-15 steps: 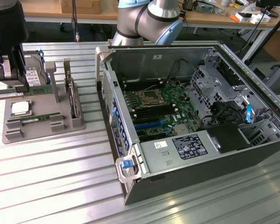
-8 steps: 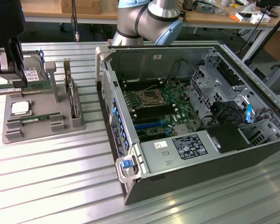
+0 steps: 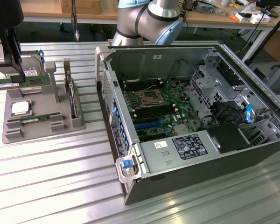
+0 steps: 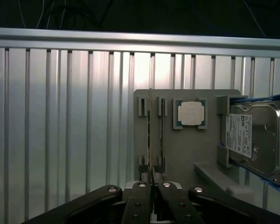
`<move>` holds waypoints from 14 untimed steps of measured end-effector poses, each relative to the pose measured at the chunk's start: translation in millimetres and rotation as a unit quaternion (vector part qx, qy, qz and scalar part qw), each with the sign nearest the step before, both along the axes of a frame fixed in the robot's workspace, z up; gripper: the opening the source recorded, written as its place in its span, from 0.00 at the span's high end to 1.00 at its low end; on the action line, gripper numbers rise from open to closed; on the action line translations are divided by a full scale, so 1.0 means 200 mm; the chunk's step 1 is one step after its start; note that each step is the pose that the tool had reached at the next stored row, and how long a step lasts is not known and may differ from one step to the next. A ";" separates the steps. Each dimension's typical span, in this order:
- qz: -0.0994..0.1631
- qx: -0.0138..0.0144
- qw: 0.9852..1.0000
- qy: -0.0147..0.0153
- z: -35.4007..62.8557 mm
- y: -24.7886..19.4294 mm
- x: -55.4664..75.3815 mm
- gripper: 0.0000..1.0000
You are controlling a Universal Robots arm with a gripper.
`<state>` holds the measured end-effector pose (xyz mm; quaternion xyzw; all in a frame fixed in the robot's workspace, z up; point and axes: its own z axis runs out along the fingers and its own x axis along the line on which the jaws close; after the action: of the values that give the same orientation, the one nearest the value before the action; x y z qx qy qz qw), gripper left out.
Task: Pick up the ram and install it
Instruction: 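Pick up the ram and move it above insertion slot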
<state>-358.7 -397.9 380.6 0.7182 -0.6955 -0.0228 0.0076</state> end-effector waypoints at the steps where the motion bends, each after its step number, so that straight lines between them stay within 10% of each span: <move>1: 0.000 0.000 1.000 0.000 0.006 0.000 0.00 0.88; 14: 0.000 0.000 1.000 0.000 0.141 0.000 0.00 0.88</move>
<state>-358.7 -397.9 408.7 0.7181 -0.6955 -0.0228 0.0076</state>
